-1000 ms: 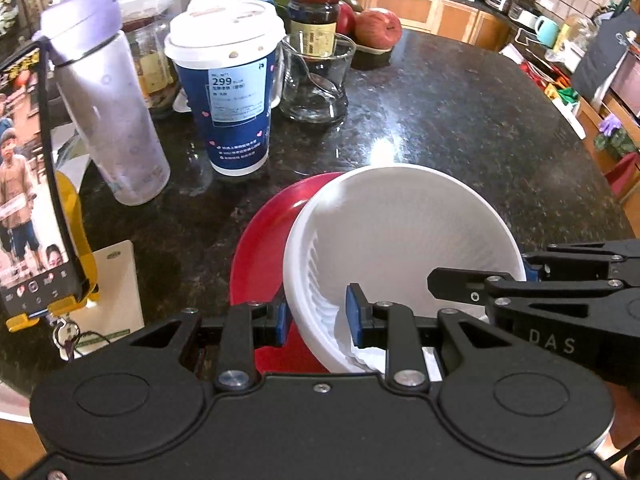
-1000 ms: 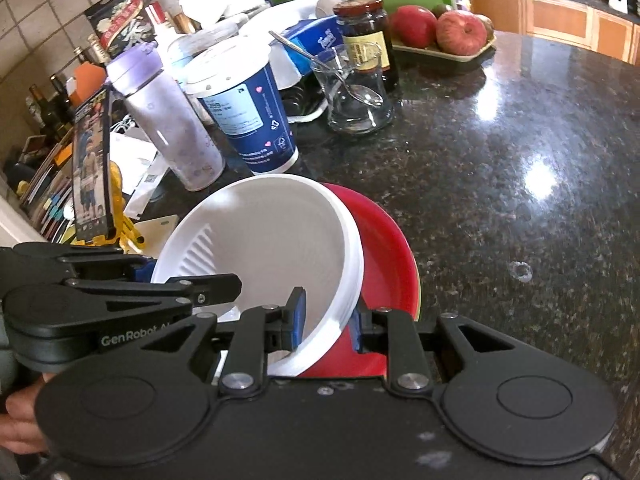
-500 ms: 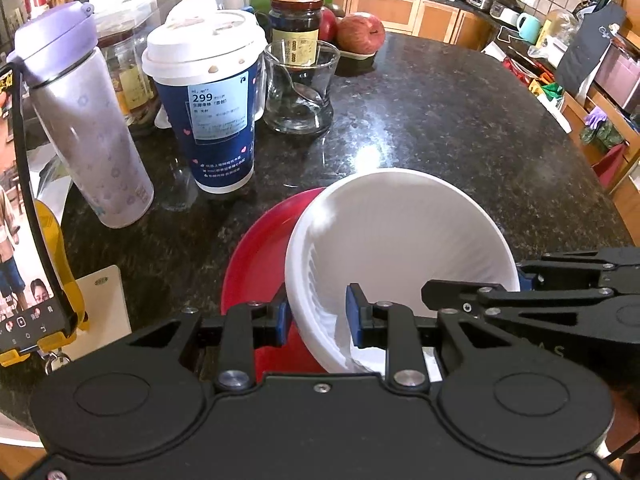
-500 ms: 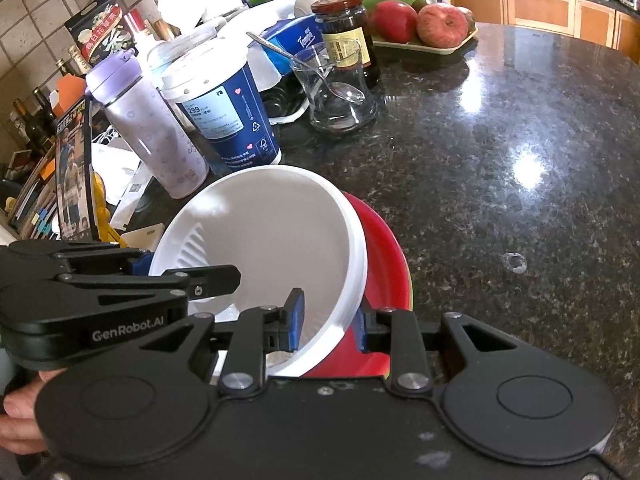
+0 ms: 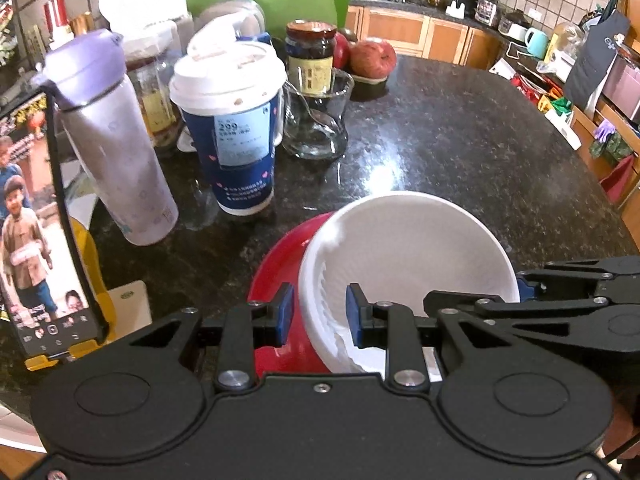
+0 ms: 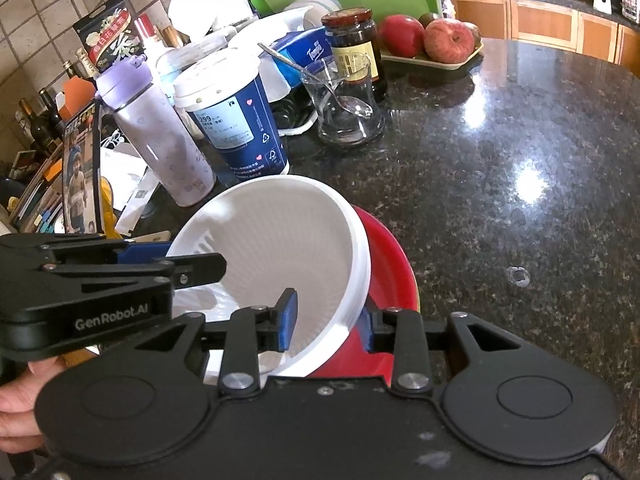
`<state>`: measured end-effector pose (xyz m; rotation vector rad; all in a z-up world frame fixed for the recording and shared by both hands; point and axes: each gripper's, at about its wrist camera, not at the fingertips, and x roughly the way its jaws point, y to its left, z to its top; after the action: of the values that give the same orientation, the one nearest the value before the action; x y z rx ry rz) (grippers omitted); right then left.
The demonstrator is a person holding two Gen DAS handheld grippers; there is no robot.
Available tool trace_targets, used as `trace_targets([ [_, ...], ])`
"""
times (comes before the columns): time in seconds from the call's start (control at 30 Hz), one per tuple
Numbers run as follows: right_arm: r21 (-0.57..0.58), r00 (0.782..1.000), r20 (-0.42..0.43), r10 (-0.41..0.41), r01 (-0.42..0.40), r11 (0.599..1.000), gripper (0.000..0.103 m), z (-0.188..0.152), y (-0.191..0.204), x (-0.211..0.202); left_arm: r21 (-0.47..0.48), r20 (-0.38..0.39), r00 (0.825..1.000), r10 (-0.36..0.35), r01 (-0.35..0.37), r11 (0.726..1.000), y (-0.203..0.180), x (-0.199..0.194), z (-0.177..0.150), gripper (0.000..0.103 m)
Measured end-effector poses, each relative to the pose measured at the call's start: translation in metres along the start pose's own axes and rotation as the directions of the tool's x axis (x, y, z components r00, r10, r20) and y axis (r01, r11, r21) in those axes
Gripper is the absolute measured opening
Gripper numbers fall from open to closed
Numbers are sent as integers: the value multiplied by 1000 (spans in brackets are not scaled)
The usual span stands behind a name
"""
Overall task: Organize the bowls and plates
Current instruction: 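Lower the nested bowls onto the red plate and open the left tool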
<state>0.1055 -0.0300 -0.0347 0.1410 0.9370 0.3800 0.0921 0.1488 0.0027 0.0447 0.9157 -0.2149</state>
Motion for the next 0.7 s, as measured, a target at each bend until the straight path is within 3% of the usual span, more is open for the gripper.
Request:
trace_targets([
  [0.5, -4, 987, 145, -62, 63, 998, 39, -9, 8, -35, 21, 101, 993, 56, -58, 998, 5, -29, -10, 36],
  [0.7, -5, 951, 265, -156, 163, 987, 40, -17, 19, -53, 32, 141, 987, 78, -84, 996, 4, -39, -15, 36],
])
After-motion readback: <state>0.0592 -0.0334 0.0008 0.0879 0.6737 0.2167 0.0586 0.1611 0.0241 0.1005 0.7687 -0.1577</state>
